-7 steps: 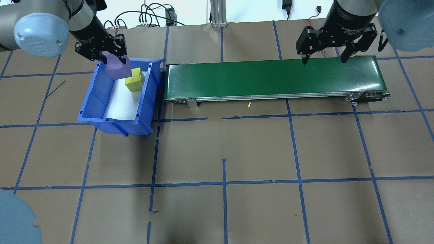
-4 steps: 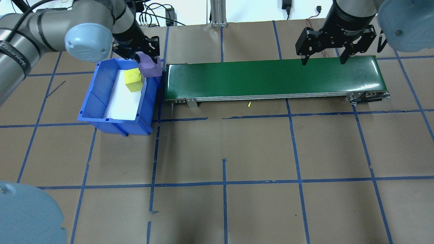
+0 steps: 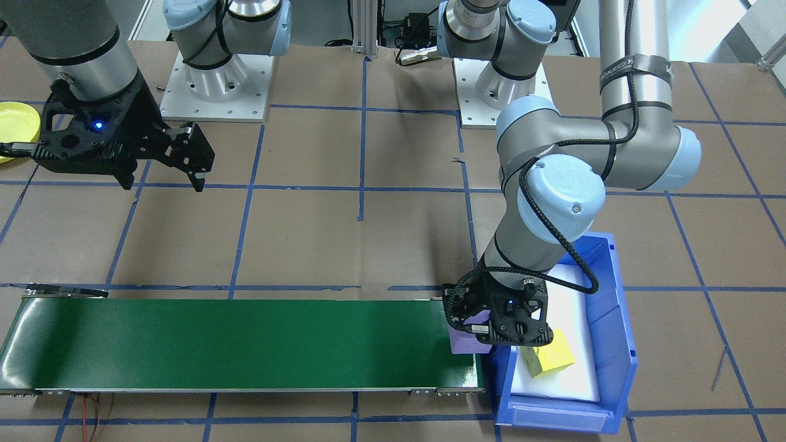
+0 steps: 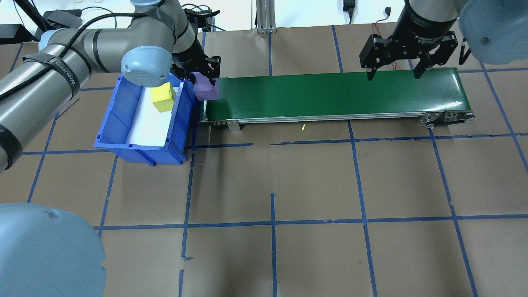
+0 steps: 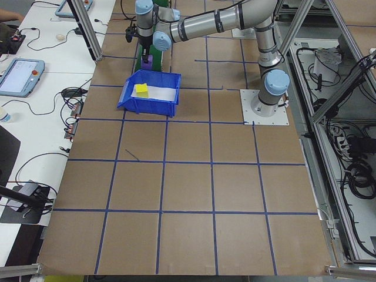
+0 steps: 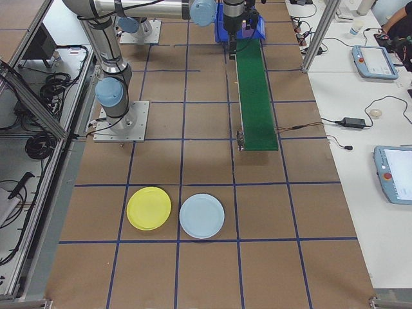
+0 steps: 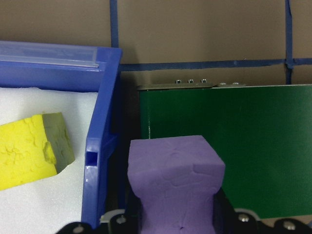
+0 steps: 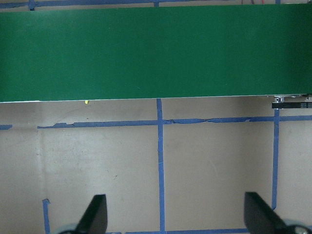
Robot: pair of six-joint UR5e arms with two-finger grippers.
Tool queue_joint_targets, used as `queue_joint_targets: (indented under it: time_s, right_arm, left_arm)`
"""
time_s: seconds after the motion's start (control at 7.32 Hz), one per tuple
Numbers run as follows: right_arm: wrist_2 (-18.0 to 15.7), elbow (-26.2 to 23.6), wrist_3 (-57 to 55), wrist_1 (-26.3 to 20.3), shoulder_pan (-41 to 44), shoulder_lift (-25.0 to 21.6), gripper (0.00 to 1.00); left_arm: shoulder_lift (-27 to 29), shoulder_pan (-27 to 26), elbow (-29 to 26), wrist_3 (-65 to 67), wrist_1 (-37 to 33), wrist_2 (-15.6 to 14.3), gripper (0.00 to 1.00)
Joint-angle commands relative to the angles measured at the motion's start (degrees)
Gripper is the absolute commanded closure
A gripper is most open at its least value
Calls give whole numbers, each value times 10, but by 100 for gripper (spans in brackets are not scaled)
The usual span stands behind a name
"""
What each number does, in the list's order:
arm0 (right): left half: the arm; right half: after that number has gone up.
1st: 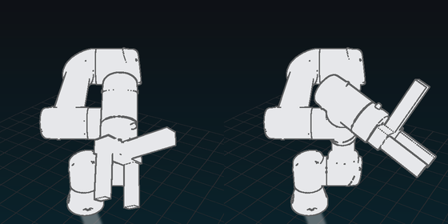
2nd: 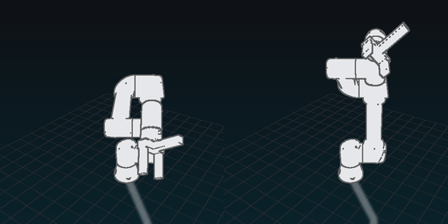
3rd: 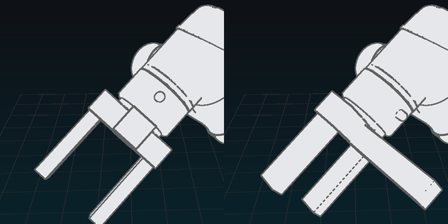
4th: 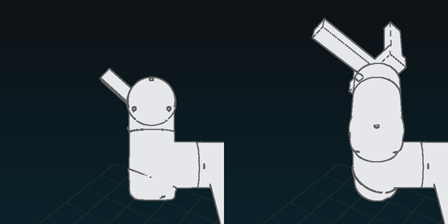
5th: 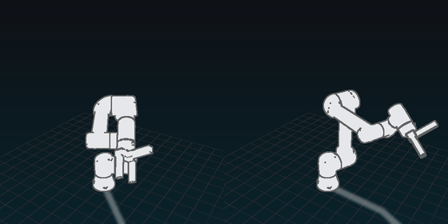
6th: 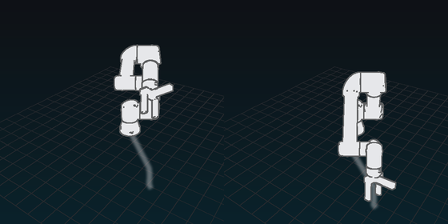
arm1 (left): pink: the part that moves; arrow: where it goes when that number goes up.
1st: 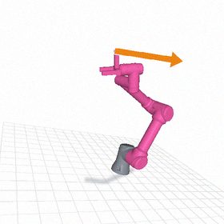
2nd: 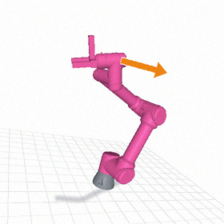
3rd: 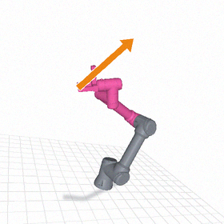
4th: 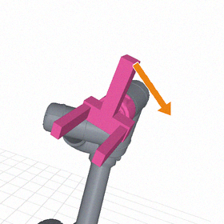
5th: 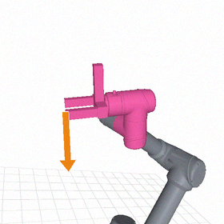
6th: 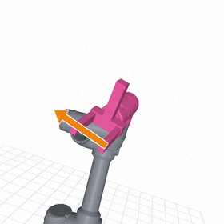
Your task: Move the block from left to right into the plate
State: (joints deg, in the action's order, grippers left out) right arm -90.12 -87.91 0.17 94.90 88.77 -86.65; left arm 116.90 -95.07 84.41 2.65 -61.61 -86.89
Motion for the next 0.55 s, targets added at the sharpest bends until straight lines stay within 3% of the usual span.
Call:
queue_joint_targets:
  time_s: [0.0, 0.14, 0.27, 0.41]
  right_arm:
    - [-3, -3, 0, 0, 0, 0, 0]
    - [-3, -3, 0, 0, 0, 0, 0]
    - [-4, -3, -1, 0, 0, 0, 0]
    - [-4, -3, -1, 0, 0, 0, 0]
  left_arm:
    - [11, -10, 7, -3, 20, 0, 57]
    - [4, -11, 34, -24, 28, 1, 10]
    - [4, -11, 44, -32, 50, 1, 0]
    - [-2, -11, 42, -31, 51, 1, 0]
